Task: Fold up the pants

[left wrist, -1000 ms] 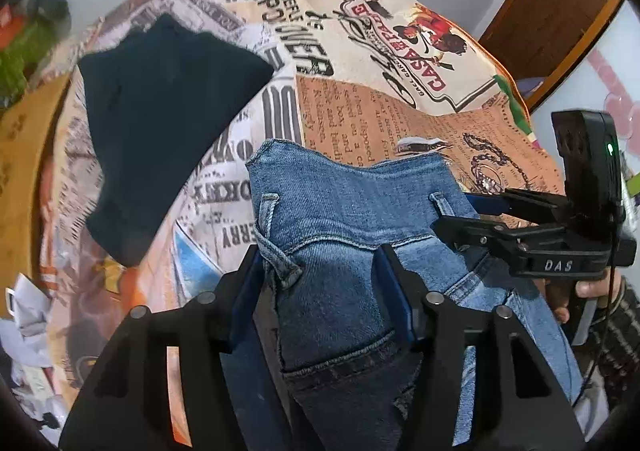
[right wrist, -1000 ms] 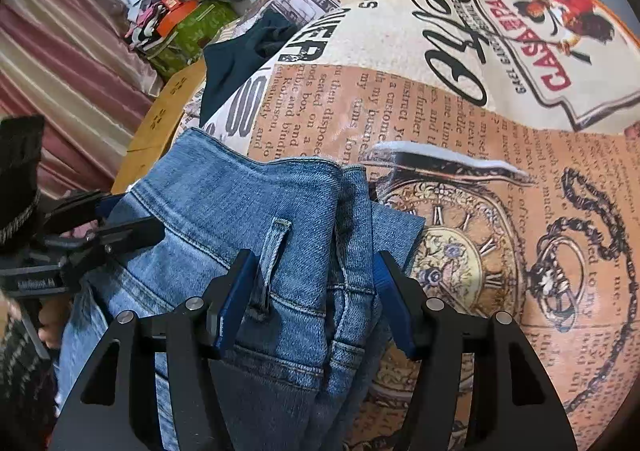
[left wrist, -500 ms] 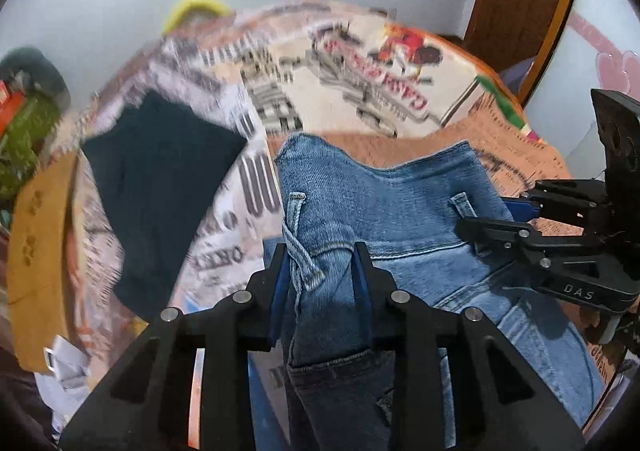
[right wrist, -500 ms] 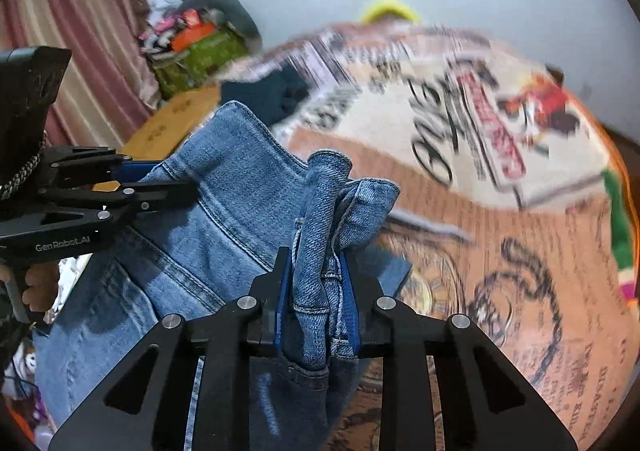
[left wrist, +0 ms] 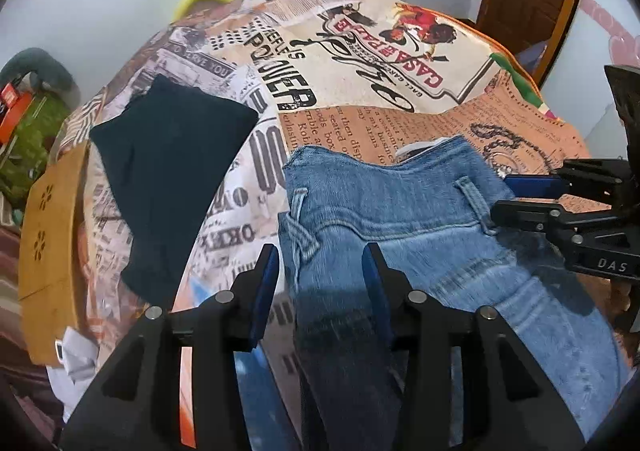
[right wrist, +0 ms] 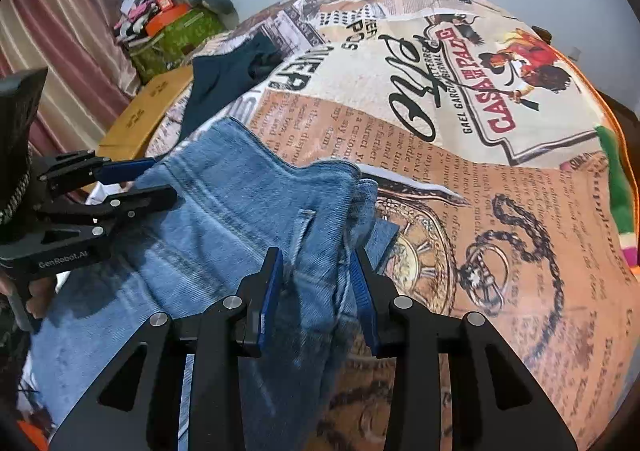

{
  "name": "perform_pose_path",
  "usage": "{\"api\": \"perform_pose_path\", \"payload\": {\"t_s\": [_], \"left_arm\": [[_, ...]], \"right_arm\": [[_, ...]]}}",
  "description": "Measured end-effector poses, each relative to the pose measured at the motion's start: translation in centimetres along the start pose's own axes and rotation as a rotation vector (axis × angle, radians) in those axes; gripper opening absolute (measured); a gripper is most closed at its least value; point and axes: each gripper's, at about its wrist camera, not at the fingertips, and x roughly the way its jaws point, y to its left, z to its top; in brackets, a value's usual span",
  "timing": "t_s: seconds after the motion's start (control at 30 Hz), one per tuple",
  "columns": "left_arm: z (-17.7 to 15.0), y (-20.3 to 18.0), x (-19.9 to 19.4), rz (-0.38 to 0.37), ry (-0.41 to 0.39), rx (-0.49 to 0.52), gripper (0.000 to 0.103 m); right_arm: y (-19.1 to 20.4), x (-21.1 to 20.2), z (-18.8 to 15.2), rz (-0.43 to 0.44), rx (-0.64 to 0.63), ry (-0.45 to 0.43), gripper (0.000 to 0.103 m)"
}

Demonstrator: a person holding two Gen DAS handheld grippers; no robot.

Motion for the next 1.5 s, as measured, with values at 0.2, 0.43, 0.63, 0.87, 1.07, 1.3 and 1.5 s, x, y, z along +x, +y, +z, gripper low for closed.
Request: {"api": "perform_pose_path", "payload": {"t_s": [0.2,0.43,0.63,0.87,1.07,1.3,1.5], "left_arm": [[-1.0,-1.3,-3.0,-0.01,-0.022,0.018,0.056],[-4.2,-1.2,-1.9,0.022,0.061,0.004,0.078],[-6.4,-2.1,-4.1,0.07,0.02,0.07,0.082],[-8.7,-1.7,-6.3,0.074,-0.003,0.049,0.082],[-10.4,-0.5,-7.5,0.06,0.019,-0.001,0.083],[-11.2,0.6,-8.1,0.02,0.031,-0.072,0.084],[-8.3,1.2,-9.4,-0.008,-0.017,-0.124,0.083]], "right_arm": [[2.4,-3.3,-1.0,0.059,-0.033,-0.055,0.05],[5.3,-1.6,-3.9,0.058,-0.111,0.074,0.065],[5.6,-2.4,-6.1,0.014,-0.119,0.064,0.068],[4.7,-4.1,-8.1,0.007,-0.058,0.048,0.069],[4.6,-5.5,-9.7,-0.007,-0.041,0.039,0.069],[4.1,-6.7,-11.1,-0.02,-0.032,0.02,0.074],[4.6,-7.7,-9.7,-0.05,-0.08,-0.028,0.074]]}}
